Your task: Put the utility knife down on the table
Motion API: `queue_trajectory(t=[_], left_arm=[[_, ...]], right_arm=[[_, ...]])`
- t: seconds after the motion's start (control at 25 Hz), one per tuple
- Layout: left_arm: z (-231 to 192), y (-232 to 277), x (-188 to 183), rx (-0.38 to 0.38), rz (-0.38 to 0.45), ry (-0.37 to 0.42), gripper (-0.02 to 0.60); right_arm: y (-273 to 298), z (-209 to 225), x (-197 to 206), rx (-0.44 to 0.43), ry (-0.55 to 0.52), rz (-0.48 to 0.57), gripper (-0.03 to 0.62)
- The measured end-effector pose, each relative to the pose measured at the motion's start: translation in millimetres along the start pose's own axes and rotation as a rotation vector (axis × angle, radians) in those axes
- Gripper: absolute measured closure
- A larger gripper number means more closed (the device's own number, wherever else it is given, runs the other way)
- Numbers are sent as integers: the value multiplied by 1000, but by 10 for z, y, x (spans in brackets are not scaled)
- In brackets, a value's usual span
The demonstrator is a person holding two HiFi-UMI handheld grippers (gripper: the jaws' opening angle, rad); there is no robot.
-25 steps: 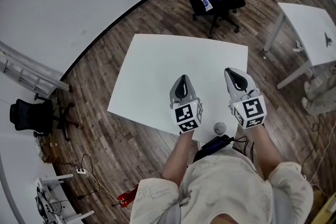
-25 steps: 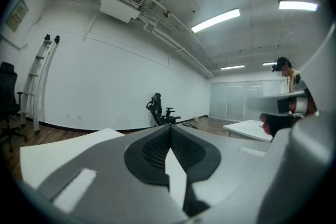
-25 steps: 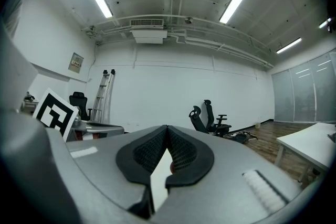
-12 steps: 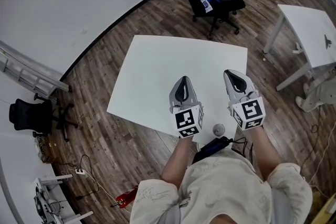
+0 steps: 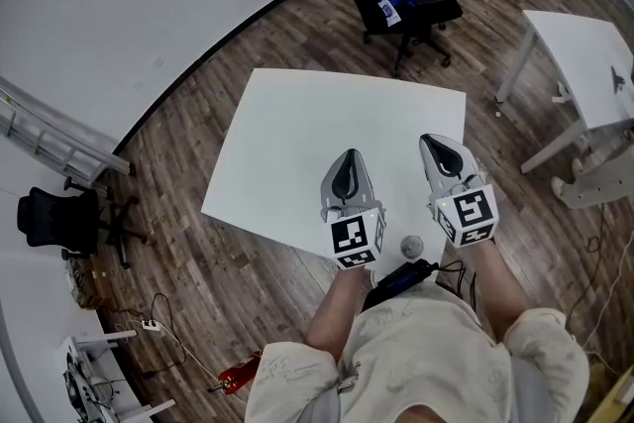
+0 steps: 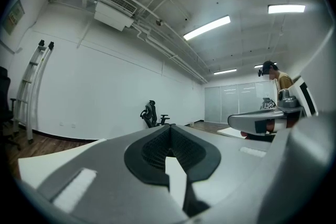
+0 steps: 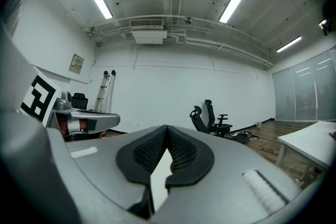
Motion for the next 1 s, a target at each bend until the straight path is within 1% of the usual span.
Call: queue_trajectory(t=[0.24, 0.32, 0.48, 0.6, 0.8, 1.0], left_arm=[[58, -50, -91, 47, 58, 31, 563], [58, -75, -104, 53, 73, 38, 563], [40, -139, -119, 47, 107, 56, 561], [16, -163, -122, 43, 130, 56, 563], [-21, -194, -107, 38, 154, 43, 562], [17, -211, -97, 43, 163, 92, 561]], right_arm=[[6, -27, 6, -3, -1, -1, 588], [2, -37, 2, 4, 0, 9, 588], [-70, 0, -37, 72, 21, 91, 586], [-118, 22, -48, 92, 42, 137, 588], [-126, 5, 0, 89, 66, 145, 587], [-109, -34, 70, 68, 77, 141, 588]])
Point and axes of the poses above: the fingertips, and each gripper's own axes: y forward along the fingers, z to its right, x out of its underside, the point moved 5 cm from there along -y, backward along the fingers, and after that the axes turned 10 degrees about x, right-handed, at the moved point
